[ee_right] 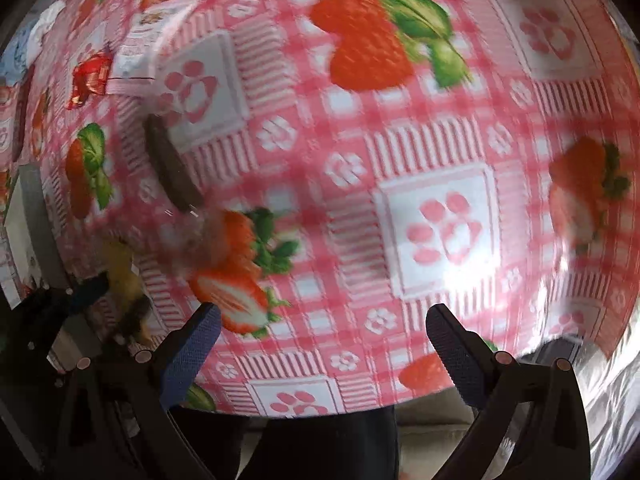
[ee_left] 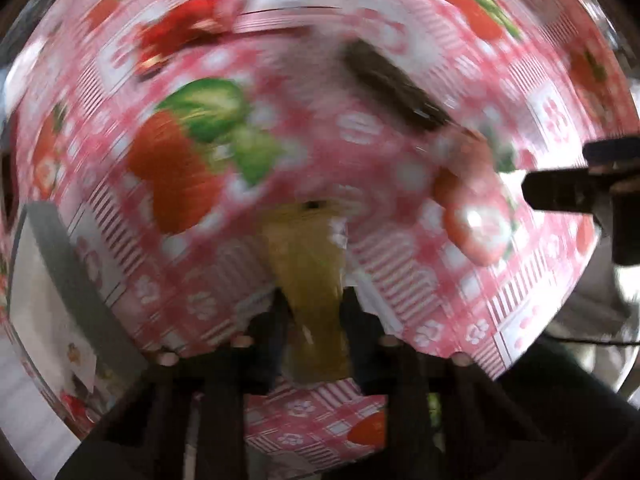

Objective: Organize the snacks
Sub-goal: 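Grasp the gold bar packet with the left tool while the right tool grasps the clear jerky bag, then carry the gold bar packet and jerky bag over the tray with both tools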

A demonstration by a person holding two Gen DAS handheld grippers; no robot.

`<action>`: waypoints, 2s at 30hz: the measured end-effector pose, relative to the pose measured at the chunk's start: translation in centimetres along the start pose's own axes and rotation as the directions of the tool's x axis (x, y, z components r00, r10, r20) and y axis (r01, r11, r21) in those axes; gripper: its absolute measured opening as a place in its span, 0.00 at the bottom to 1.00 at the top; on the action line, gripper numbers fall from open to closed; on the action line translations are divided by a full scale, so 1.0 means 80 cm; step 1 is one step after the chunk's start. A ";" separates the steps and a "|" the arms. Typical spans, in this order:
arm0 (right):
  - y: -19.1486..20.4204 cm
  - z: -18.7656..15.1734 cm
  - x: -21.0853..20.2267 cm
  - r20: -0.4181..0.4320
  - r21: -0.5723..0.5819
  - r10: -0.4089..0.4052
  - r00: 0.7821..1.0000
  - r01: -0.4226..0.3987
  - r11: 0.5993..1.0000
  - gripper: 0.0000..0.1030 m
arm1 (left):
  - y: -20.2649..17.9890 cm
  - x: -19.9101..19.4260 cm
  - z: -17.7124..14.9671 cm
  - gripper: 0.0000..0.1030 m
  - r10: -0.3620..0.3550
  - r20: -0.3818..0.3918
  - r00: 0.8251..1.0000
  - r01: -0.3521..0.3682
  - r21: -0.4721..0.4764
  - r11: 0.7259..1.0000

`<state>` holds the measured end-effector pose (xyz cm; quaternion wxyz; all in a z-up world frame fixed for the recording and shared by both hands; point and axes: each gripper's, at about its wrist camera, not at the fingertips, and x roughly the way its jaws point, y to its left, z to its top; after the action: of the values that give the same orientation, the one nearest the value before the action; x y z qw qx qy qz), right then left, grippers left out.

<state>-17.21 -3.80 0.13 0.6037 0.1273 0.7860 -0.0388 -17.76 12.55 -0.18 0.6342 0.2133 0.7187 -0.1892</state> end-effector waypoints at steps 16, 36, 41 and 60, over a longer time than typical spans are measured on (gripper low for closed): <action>0.143 0.098 0.007 0.053 -0.247 -0.095 0.994 0.105 0.963 1.00 | 0.073 -0.007 -0.014 0.27 0.001 0.018 1.000 0.003 -0.211 0.977; 0.147 0.067 -0.012 0.139 -0.338 -0.121 0.983 0.162 0.927 0.41 | 0.093 0.000 -0.017 0.25 -0.084 0.030 0.996 0.089 -0.277 0.957; 0.135 0.051 -0.022 0.089 -0.317 -0.020 0.996 0.048 0.947 0.39 | 0.106 -0.010 -0.026 0.25 -0.121 0.058 0.991 0.132 -0.297 0.946; 0.105 -0.058 -0.053 0.026 -0.200 0.188 0.982 -0.179 0.963 0.39 | 0.155 -0.086 -0.061 0.25 -0.137 0.196 0.971 0.192 -0.296 0.936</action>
<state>-18.49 4.65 6.19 0.6319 0.1382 0.7570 0.0924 -14.34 25.13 7.24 0.7015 0.0322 0.6974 -0.1434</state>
